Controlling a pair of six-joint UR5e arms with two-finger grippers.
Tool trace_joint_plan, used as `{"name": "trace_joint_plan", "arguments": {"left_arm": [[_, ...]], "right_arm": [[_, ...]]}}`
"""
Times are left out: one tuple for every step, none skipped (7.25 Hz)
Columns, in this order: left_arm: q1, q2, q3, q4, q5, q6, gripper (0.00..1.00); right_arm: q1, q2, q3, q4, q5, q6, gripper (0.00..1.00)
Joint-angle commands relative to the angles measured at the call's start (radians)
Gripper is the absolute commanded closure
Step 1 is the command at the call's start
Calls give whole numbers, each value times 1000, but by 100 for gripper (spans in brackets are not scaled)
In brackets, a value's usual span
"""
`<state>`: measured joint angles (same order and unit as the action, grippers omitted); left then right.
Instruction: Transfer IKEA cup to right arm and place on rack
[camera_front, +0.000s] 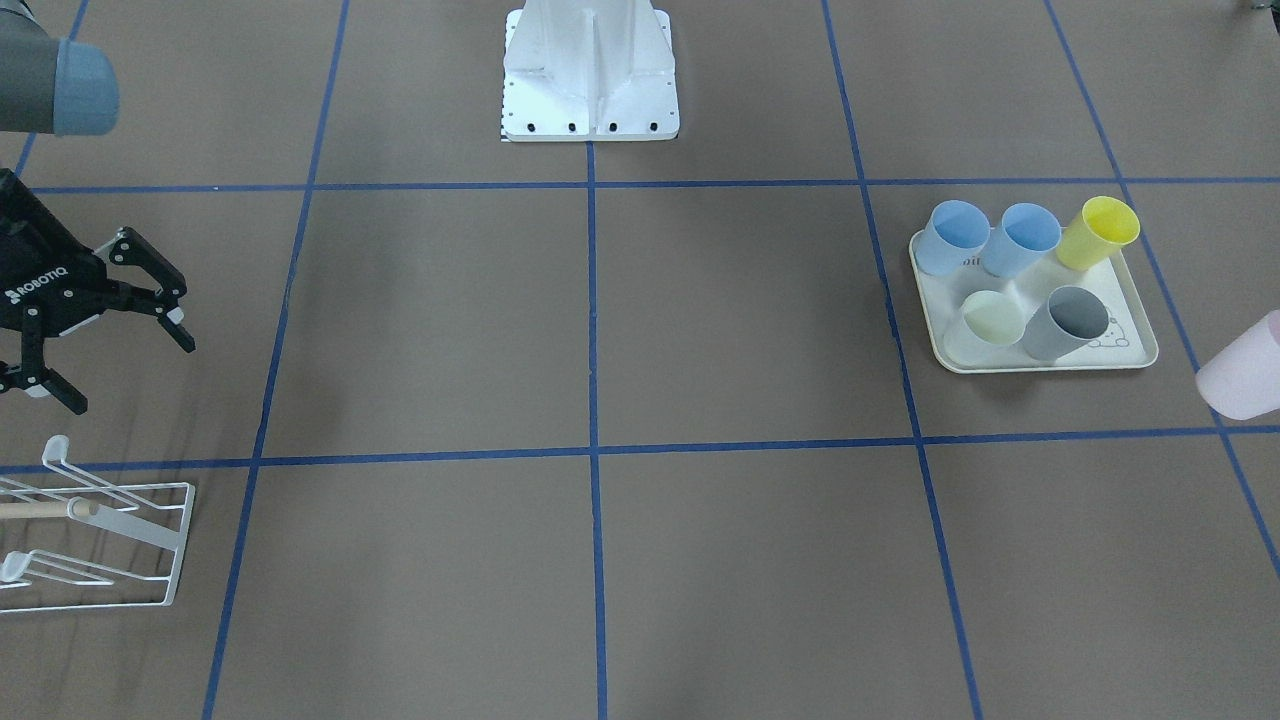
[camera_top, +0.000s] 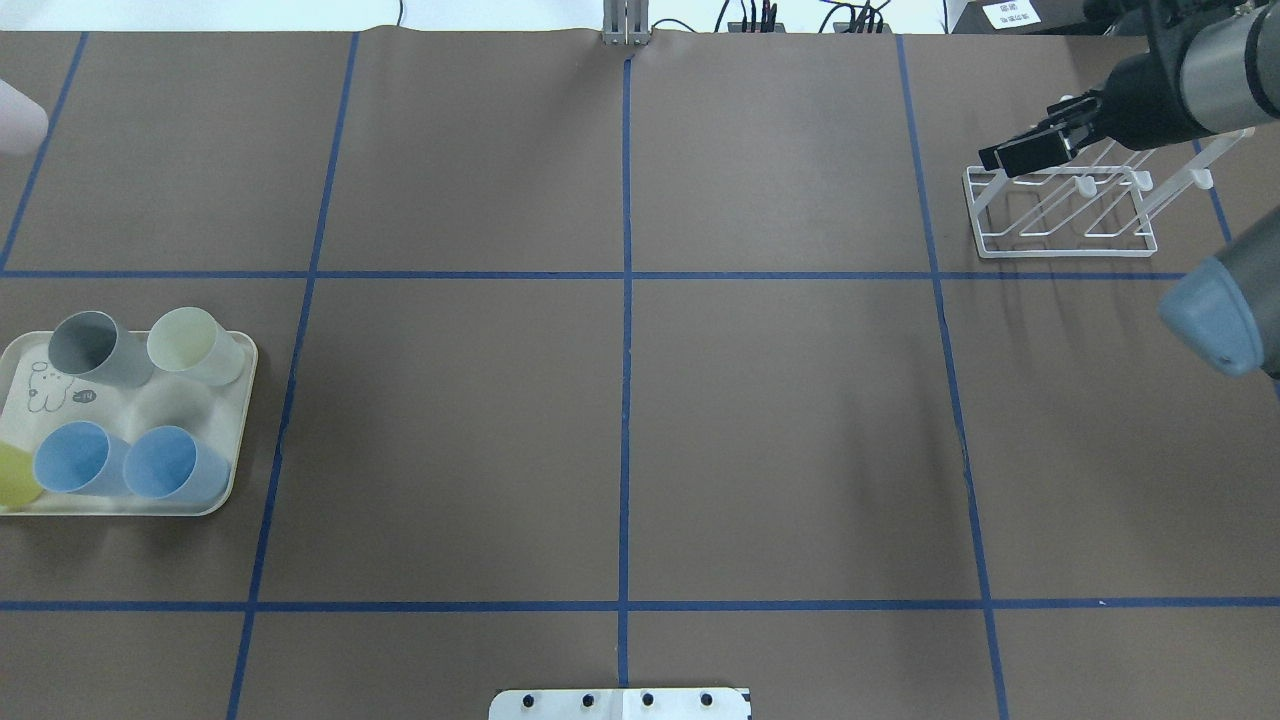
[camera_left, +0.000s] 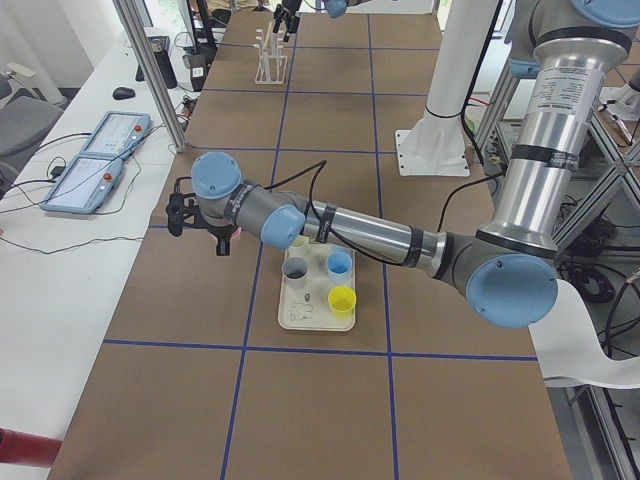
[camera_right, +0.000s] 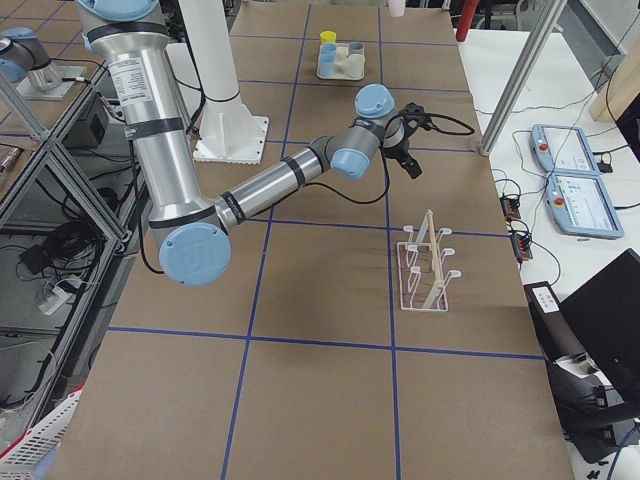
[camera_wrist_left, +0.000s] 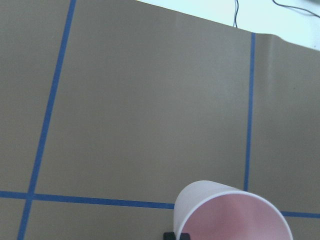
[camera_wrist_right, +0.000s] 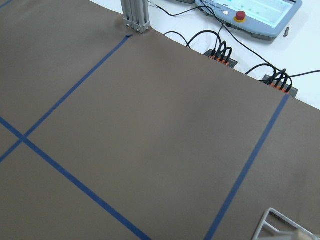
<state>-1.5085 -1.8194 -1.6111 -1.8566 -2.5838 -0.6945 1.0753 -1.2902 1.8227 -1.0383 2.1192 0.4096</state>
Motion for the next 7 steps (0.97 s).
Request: {"name": "trace_joint_plan", "arguments": {"left_arm": [[5, -87, -23, -7, -146, -257, 100], [7, -131, -29, -12, -206, -375, 100], [25, -193, -29, -13, -235, -527, 100], [77, -243, -41, -15, -239, -663, 100], [112, -268, -49, -16, -240, -728, 100], [149, -306, -50, -16, -240, -787, 100], [181, -342, -50, -32, -240, -851, 100]], "right_arm": [[-52, 128, -42, -3, -56, 12, 1], [-86, 164, -51, -3, -85, 12, 1], [-124, 178, -57, 7, -190, 3, 4], [-202, 196, -65, 83, -314, 1, 3], [-259, 200, -78, 181, -365, 3, 3], [-300, 204, -101, 302, -369, 3, 2], [-331, 250, -114, 351, -369, 5, 1]]}}
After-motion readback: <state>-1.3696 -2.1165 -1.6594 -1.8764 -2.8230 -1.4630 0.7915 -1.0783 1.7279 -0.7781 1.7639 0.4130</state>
